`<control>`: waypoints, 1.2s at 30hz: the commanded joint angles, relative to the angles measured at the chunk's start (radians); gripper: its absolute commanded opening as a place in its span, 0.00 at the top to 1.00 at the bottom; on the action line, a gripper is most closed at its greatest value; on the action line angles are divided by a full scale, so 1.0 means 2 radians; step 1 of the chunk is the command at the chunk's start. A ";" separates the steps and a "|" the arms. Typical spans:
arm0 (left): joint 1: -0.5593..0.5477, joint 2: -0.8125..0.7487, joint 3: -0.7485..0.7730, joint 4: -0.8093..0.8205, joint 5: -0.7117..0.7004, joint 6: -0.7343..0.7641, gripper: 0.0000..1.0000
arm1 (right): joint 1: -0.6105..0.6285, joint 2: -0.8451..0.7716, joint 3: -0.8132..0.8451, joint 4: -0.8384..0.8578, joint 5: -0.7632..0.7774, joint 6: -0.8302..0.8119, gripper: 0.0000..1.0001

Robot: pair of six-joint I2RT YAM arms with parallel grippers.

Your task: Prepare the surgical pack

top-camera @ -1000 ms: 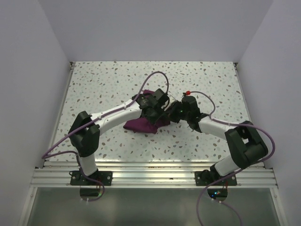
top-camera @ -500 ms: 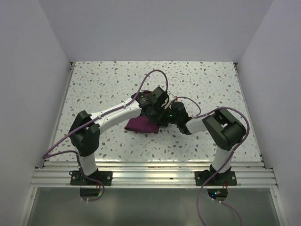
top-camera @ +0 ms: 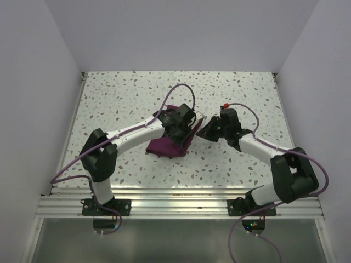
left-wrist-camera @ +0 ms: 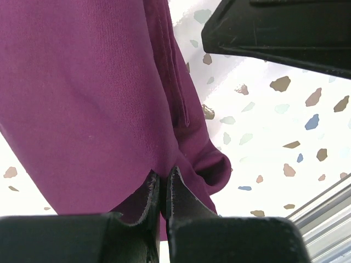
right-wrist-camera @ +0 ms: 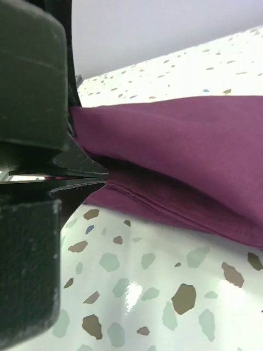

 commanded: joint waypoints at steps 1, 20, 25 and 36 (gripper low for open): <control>0.006 -0.031 -0.003 0.020 0.004 0.000 1.00 | 0.000 0.012 0.028 -0.049 0.013 -0.037 1.00; 0.006 -0.029 0.023 0.017 0.041 0.003 1.00 | 0.003 0.170 0.085 0.145 -0.038 0.056 1.00; 0.006 -0.033 0.028 0.020 0.055 -0.002 1.00 | 0.008 0.213 0.083 0.213 -0.024 0.102 1.00; 0.010 -0.040 0.015 0.020 0.044 -0.008 1.00 | -0.023 0.143 0.110 0.011 -0.010 0.010 1.00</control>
